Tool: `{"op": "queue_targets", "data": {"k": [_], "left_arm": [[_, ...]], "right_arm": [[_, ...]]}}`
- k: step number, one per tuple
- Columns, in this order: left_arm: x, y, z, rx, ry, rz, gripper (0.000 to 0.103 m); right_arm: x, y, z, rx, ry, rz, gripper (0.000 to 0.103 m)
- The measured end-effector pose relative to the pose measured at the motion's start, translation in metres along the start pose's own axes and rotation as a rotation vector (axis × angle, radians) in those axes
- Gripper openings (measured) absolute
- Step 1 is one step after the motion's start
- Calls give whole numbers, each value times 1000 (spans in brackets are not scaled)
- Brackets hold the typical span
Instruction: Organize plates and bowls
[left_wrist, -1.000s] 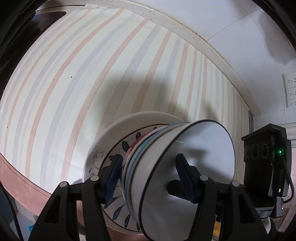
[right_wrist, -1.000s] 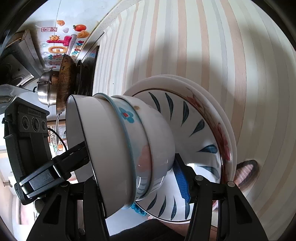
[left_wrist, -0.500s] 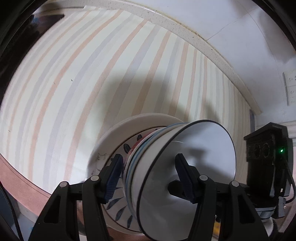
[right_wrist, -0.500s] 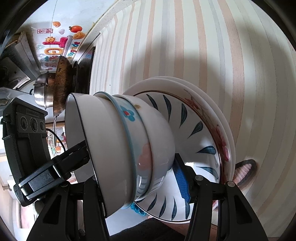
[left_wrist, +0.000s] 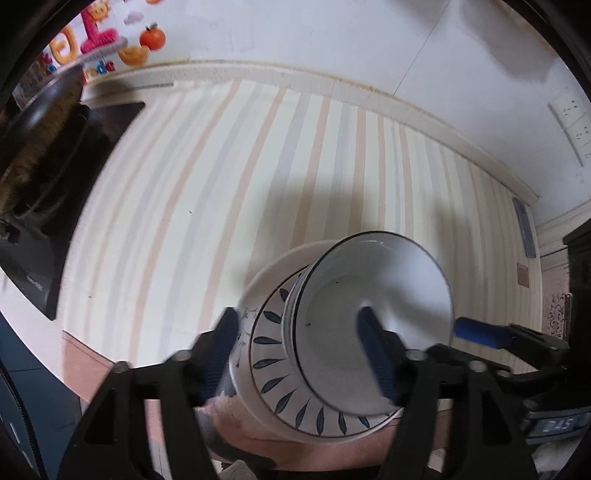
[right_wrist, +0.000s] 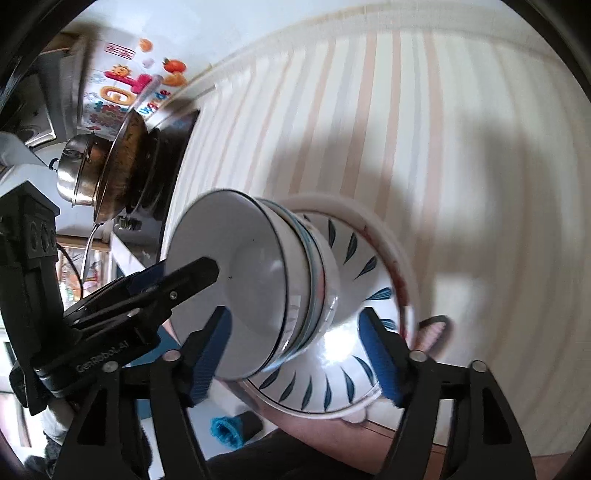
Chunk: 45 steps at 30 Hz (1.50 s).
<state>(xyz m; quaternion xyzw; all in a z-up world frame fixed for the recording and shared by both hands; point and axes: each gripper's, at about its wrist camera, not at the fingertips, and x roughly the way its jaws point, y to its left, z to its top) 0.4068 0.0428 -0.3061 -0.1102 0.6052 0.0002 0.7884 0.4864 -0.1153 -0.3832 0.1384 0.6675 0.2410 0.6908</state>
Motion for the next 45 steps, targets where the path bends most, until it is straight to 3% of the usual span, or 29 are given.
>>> {"op": "queue_targets", "data": {"k": [3, 5, 15, 19, 24, 30, 32, 37, 45], "left_arm": [[-23, 1, -7, 20, -71, 19, 93], [-41, 3, -12, 40, -122, 31, 97], [-108, 14, -41, 154, -259, 3, 98], [-143, 20, -65, 206, -318, -33, 98], [-197, 30, -105, 230, -433, -15, 98], [-248, 39, -157, 224, -503, -11, 98], [-262, 43, -173, 215, -516, -17, 103], [-293, 48, -211, 204, -590, 19, 103], [-314, 42, -257, 190, -603, 34, 103]], "right_arm": [[-22, 11, -10, -23, -61, -59, 93], [-36, 20, -19, -30, -108, -125, 95], [-95, 72, -84, 45, -345, -265, 97], [-118, 103, -125, 56, -426, -306, 98], [-151, 142, -191, 56, -547, -369, 98], [-187, 191, -259, 34, -640, -400, 99], [-197, 203, -279, 21, -664, -408, 99], [-218, 225, -325, -6, -707, -413, 101], [-235, 241, -379, -59, -746, -435, 102]]}}
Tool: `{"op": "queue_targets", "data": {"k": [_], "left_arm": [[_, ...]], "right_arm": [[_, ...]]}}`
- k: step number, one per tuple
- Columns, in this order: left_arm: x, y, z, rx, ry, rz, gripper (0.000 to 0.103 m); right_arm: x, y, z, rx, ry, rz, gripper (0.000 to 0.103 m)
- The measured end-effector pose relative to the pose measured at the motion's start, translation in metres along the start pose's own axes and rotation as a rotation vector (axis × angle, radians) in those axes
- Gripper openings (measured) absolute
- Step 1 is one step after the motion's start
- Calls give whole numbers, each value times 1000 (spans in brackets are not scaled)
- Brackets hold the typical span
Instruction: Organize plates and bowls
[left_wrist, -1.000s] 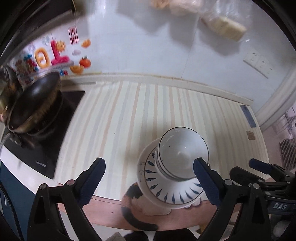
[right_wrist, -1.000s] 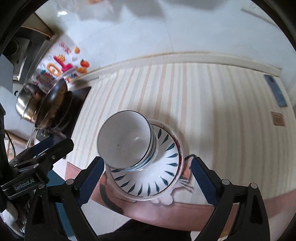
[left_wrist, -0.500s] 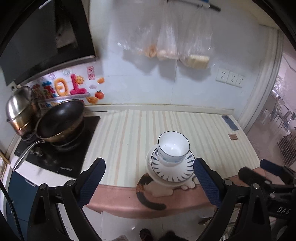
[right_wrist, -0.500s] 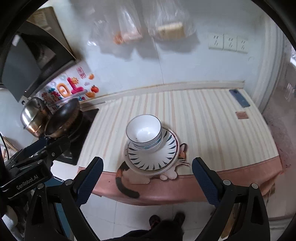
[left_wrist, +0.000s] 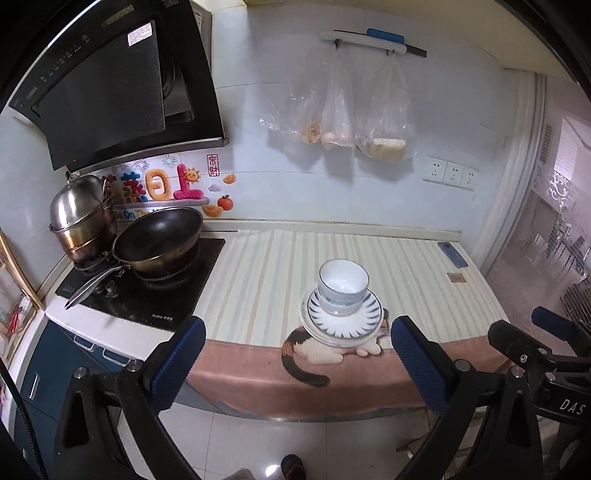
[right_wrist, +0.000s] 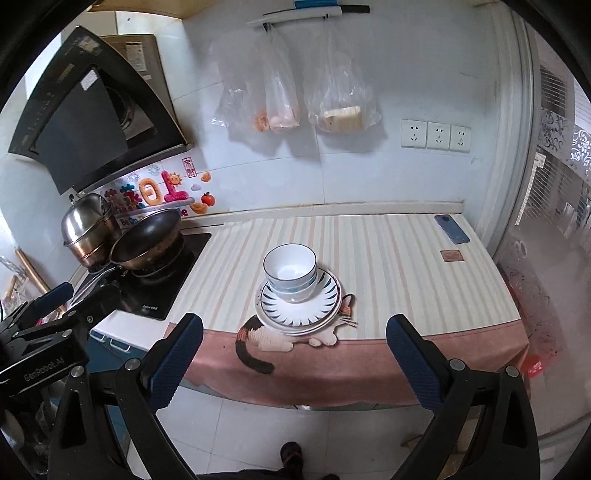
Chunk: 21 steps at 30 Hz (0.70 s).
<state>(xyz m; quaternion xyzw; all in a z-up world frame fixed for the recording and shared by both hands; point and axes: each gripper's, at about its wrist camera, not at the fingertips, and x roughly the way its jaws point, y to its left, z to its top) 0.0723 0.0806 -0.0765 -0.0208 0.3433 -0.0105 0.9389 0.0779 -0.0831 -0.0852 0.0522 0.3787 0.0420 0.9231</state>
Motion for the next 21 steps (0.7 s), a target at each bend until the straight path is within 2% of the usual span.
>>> {"op": "queue_targets", "data": {"k": [7, 21], "left_arm": [[-22, -2, -19, -15, -3, 12, 103], [-45, -3, -33, -14, -35, 32, 103]], "right_arm": [[-32, 4, -22, -17, -17, -9, 102], [-52, 4, -35, -22, -43, -22, 102]]}}
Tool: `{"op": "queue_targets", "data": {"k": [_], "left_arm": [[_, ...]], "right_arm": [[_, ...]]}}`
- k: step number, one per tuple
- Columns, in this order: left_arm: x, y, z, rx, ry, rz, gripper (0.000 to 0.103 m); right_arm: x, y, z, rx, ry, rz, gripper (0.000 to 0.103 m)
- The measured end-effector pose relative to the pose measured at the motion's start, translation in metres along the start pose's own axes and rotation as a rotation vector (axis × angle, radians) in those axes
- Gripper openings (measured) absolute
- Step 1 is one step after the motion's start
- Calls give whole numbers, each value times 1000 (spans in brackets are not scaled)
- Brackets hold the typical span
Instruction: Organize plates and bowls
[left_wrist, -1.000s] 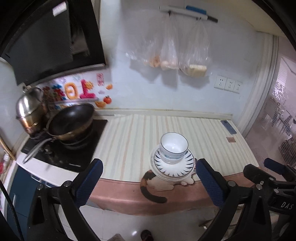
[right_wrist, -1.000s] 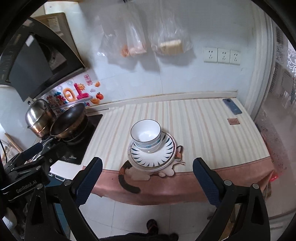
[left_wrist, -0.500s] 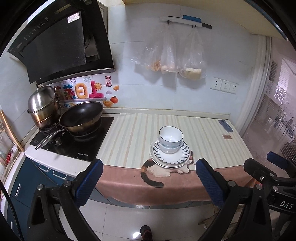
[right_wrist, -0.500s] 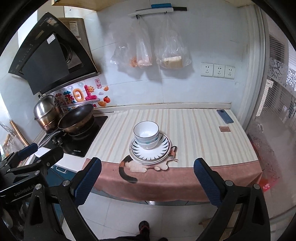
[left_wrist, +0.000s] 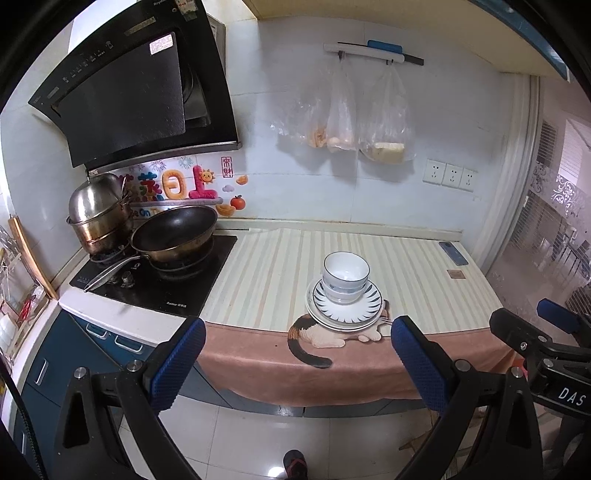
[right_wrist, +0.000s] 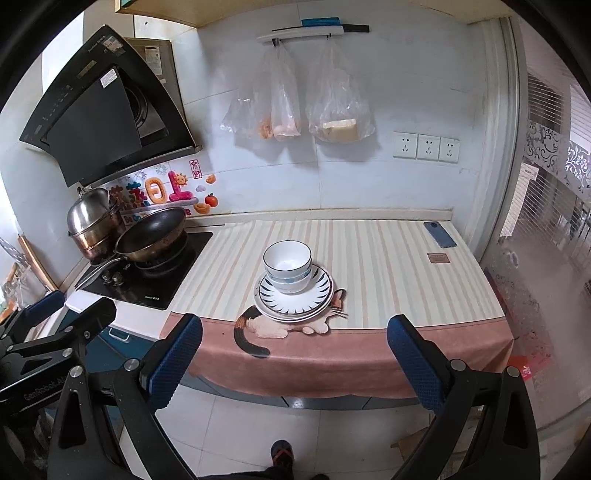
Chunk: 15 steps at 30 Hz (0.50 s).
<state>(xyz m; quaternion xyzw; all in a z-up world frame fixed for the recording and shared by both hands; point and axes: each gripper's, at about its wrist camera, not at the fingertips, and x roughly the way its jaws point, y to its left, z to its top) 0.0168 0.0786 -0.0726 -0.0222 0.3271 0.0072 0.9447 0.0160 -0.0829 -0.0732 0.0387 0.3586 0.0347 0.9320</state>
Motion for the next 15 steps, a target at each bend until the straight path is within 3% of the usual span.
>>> {"op": "queue_targets", "data": {"k": [15], "left_arm": [[-4, 5, 0, -3, -4, 9, 103]], "right_arm": [[-2, -2, 1, 17, 3, -2, 102]]}}
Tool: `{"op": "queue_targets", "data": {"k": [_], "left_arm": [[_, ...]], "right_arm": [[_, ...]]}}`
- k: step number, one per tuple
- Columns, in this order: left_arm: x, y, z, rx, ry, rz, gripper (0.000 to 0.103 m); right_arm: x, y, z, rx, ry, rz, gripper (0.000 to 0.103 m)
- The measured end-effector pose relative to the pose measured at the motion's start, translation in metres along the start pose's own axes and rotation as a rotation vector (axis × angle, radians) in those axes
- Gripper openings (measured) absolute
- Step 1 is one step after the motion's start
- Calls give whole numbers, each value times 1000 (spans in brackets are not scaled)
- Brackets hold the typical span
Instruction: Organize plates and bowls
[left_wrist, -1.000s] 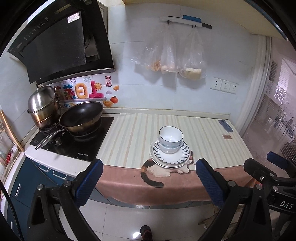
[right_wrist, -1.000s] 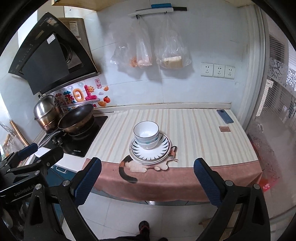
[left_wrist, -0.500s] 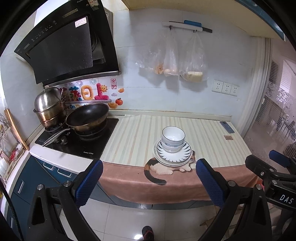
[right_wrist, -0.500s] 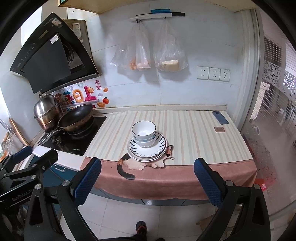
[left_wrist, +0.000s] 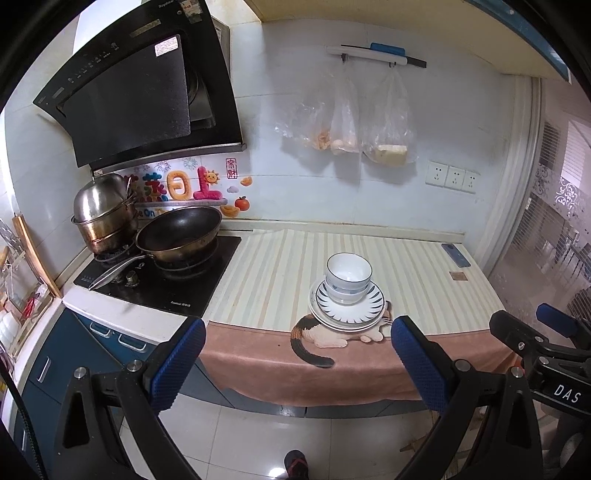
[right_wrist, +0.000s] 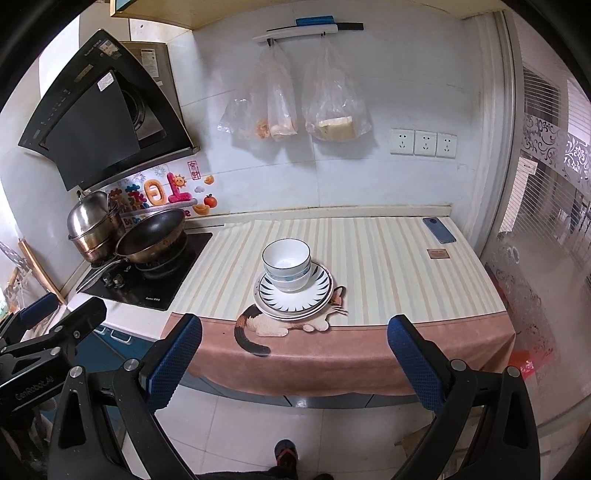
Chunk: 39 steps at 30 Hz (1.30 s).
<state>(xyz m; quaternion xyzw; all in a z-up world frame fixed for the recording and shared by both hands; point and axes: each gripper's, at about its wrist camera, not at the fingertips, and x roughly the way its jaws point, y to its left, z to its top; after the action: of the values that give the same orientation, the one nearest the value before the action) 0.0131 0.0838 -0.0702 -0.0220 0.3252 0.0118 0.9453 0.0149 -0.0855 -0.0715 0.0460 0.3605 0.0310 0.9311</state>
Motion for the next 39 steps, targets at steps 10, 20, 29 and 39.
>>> {"op": "queue_targets", "data": {"k": [10, 20, 29, 39], "left_arm": [[1, 2, -1, 7, 2, 2, 103], [2, 2, -2, 3, 12, 2, 103], [3, 2, -3, 5, 9, 9, 103], [3, 4, -3, 0, 10, 15, 103]], "right_arm": [[0, 2, -2, 3, -2, -2, 103], [2, 1, 5, 0, 7, -8, 103], [5, 0, 2, 2, 4, -18, 103], [6, 1, 1, 7, -6, -30, 103]]}}
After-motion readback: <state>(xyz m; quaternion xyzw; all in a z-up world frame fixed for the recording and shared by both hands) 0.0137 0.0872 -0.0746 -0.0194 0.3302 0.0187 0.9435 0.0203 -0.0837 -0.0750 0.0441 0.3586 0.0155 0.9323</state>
